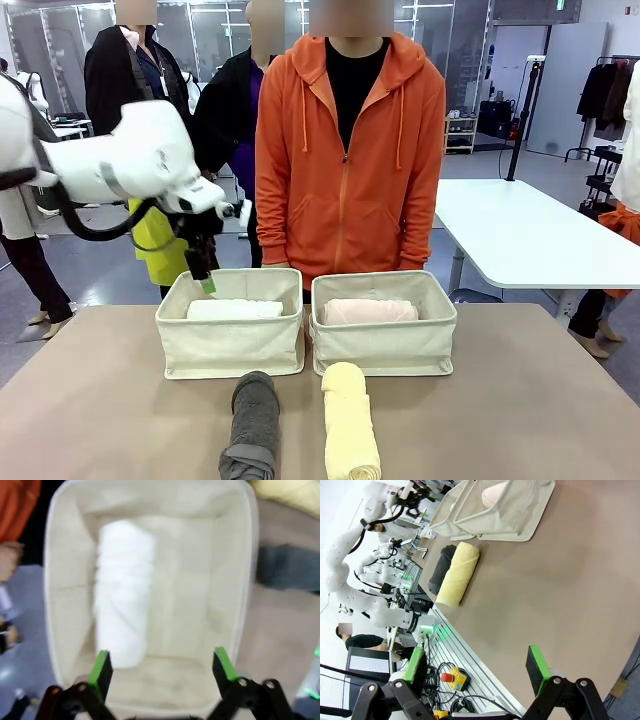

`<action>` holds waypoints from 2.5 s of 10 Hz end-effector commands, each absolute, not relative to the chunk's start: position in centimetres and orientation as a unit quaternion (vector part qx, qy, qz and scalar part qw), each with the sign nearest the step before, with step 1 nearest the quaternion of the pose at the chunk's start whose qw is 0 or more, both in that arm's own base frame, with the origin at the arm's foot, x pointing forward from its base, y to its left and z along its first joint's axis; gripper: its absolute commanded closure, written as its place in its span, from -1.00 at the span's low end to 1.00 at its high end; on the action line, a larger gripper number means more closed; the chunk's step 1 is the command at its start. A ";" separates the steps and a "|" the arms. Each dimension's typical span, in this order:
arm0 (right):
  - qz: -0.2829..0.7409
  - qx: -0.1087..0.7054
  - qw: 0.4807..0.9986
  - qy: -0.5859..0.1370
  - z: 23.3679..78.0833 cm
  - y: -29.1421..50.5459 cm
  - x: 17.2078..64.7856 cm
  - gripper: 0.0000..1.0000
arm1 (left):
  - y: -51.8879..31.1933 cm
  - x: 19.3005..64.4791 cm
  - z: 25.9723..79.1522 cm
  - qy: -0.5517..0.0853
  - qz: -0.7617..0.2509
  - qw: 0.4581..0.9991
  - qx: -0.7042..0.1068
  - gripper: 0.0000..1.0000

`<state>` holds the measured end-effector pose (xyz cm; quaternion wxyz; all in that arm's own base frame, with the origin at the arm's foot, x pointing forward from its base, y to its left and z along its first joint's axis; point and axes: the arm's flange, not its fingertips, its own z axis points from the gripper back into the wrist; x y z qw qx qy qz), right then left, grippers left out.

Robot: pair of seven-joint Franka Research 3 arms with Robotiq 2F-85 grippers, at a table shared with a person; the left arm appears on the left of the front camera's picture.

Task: Divide the towels into two baskets.
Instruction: Pick up one hotel-folded towel from the bottom of the table and place it in the Fabric basket indicated by the person.

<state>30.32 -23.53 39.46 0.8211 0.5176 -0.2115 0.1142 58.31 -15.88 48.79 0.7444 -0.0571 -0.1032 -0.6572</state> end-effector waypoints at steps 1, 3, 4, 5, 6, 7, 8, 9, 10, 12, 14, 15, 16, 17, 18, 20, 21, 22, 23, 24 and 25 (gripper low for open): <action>0.109 0.515 0.824 -0.208 39.7 -23.5 30.2 -1.00 | -11.5 54.4 50.6 -0.136 -0.607 0.769 -0.148 -1.00; 0.109 0.515 0.824 -0.208 39.7 -23.5 30.2 -1.00 | -5.7 50.0 51.8 -0.143 -0.539 0.784 -0.274 -1.00; 0.109 0.515 0.824 -0.208 39.7 -23.5 30.2 -1.00 | -2.3 47.1 51.8 -0.130 -0.522 0.774 -0.335 -1.00; 0.109 0.515 0.824 -0.208 39.7 -23.5 30.2 -1.00 | 1.2 43.9 51.6 -0.142 -0.496 0.773 -0.370 -1.00; 0.109 0.515 0.824 -0.208 39.7 -23.5 30.2 -1.00 | 4.4 41.2 51.1 -0.171 -0.465 0.775 -0.393 -1.00; 0.109 0.515 0.824 -0.208 39.7 -23.5 30.2 -1.00 | 7.4 39.1 50.2 -0.189 -0.439 0.776 -0.412 -1.00; 0.109 0.515 0.824 -0.208 39.7 -23.5 30.2 -1.00 | 10.3 37.3 48.9 -0.204 -0.413 0.775 -0.432 -1.00; 0.109 0.515 0.824 -0.208 39.7 -23.5 30.2 -1.00 | 13.4 35.2 47.2 -0.225 -0.369 0.782 -0.450 -1.00; 0.109 0.515 0.824 -0.208 39.7 -23.5 30.2 -1.00 | 15.7 33.3 45.6 -0.244 -0.322 0.792 -0.458 -1.00; 0.109 0.515 0.824 -0.208 39.7 -23.5 30.2 -1.00 | 18.8 30.6 42.7 -0.274 -0.249 0.795 -0.480 -1.00; 0.109 0.515 0.824 -0.208 39.7 -23.5 30.2 -1.00 | 20.2 30.1 40.9 -0.294 -0.197 0.798 -0.487 -1.00; 0.109 0.515 0.824 -0.208 39.7 -23.5 30.2 -1.00 | 20.3 29.3 41.7 -0.259 -0.238 0.803 -0.481 -1.00; 0.109 0.515 0.824 -0.208 39.7 -23.5 30.2 -1.00 | 20.3 29.3 41.7 -0.259 -0.238 0.803 -0.481 -1.00; 0.109 0.515 0.824 -0.208 39.7 -23.5 30.2 -1.00 | 20.3 29.3 41.7 -0.259 -0.238 0.803 -0.481 -1.00; 0.109 0.515 0.824 -0.208 39.7 -23.5 30.2 -1.00 | 20.3 29.3 41.7 -0.259 -0.238 0.803 -0.481 -1.00; 0.109 0.515 0.824 -0.208 39.7 -23.5 30.2 -1.00 | 20.3 29.3 41.7 -0.259 -0.238 0.803 -0.481 -1.00; 0.109 0.515 0.824 -0.208 39.7 -23.5 30.2 -1.00 | 20.3 29.3 41.7 -0.259 -0.238 0.803 -0.481 -1.00; 0.109 0.515 0.824 -0.208 39.7 -23.5 30.2 -1.00 | 20.3 29.3 41.7 -0.259 -0.238 0.803 -0.481 -1.00; 0.109 0.515 0.824 -0.208 39.7 -23.5 30.2 -1.00 | 20.3 29.3 41.7 -0.259 -0.238 0.803 -0.481 -1.00; 0.109 0.515 0.824 -0.208 39.7 -23.5 30.2 -1.00 | 20.3 29.3 41.7 -0.259 -0.238 0.803 -0.481 -1.00; 0.109 0.515 0.824 -0.208 39.7 -23.5 30.2 -1.00 | 20.0 29.8 41.3 -0.262 -0.230 0.802 -0.485 -1.00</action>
